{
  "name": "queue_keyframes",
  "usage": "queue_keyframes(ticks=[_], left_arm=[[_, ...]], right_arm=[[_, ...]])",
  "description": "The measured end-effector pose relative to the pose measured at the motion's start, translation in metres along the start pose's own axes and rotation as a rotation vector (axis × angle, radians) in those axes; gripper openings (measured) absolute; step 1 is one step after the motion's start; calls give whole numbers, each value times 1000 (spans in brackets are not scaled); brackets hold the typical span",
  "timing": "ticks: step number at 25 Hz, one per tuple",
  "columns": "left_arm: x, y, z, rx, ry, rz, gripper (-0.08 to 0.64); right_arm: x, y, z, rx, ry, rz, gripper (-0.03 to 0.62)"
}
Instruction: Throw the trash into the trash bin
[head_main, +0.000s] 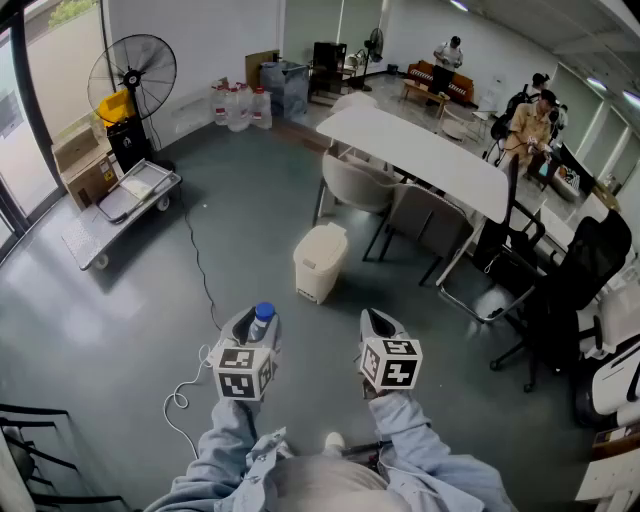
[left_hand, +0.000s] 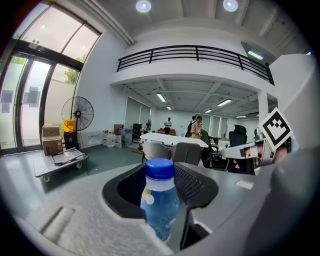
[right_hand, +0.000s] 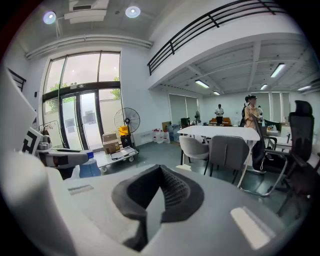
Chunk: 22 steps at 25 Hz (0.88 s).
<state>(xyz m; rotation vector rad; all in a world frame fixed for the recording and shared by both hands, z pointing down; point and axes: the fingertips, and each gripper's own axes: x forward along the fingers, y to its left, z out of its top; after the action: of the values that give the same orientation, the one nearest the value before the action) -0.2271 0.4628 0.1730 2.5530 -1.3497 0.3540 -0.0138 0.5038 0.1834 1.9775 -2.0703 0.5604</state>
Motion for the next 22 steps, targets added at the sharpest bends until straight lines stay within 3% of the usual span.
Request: queue_keyframes(ticks=[8,22], left_arm=[[-7,16,-10,-6,6,-24,183],[18,37,-16,1,34,-107,183]], right_arm=[[3,15,-11,54,8,1,3],[10,7,-18,116,20,-119,3]])
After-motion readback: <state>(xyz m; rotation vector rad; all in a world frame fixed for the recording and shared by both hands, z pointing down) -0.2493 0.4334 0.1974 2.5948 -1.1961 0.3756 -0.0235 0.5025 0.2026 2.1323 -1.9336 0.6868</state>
